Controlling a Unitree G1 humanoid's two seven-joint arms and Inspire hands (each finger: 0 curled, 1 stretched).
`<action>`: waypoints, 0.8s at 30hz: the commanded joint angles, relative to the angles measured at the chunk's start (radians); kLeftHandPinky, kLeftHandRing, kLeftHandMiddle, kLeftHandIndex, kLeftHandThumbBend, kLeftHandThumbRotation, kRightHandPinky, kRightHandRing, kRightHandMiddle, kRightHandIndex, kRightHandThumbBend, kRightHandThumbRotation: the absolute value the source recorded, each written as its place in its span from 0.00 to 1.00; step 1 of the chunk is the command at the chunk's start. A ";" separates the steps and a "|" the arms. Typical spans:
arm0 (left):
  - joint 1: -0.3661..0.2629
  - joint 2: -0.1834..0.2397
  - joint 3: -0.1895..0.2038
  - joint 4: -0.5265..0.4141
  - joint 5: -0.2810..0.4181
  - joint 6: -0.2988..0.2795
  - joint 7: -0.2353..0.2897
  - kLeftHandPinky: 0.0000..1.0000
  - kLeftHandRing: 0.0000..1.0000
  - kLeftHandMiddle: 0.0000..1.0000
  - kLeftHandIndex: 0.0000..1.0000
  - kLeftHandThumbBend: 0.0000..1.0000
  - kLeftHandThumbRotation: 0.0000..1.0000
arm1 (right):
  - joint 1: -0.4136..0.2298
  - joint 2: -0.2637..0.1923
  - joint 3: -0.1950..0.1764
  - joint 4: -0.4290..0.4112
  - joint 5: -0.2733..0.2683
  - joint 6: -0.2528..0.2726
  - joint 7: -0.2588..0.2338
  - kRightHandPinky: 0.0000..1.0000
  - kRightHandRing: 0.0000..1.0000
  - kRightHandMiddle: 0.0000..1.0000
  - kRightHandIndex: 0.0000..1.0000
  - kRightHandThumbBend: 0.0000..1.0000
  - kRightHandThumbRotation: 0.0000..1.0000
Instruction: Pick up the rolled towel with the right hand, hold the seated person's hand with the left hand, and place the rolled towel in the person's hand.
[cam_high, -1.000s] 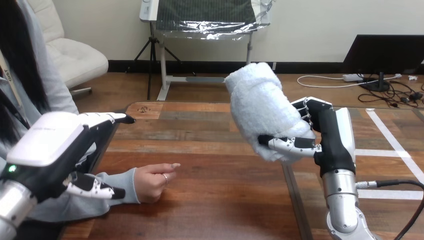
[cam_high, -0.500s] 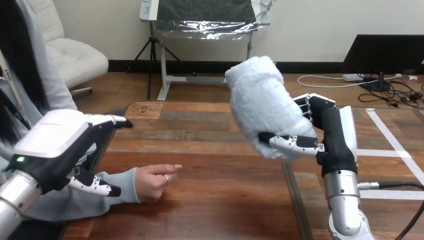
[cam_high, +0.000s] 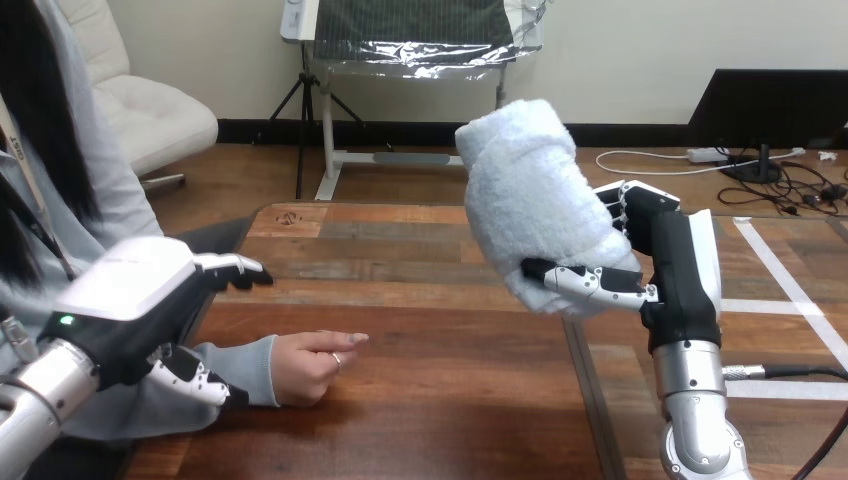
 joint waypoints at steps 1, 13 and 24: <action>-0.112 0.031 -0.033 0.079 -0.020 -0.018 -0.003 0.66 0.73 0.76 0.78 1.00 0.24 | -0.034 0.012 -0.035 -0.074 0.039 -0.062 0.018 0.25 0.30 0.39 0.43 0.79 0.00; -0.159 0.021 -0.088 0.162 -0.026 0.005 -0.054 0.67 0.72 0.76 0.79 1.00 0.22 | -0.013 0.027 -0.071 -0.111 0.122 -0.100 0.128 0.25 0.30 0.39 0.44 0.77 0.00; -0.190 0.008 -0.132 0.233 -0.017 0.022 -0.045 0.66 0.71 0.75 0.77 1.00 0.20 | 0.013 0.045 -0.096 -0.162 0.205 -0.135 0.242 0.25 0.30 0.40 0.44 0.76 0.00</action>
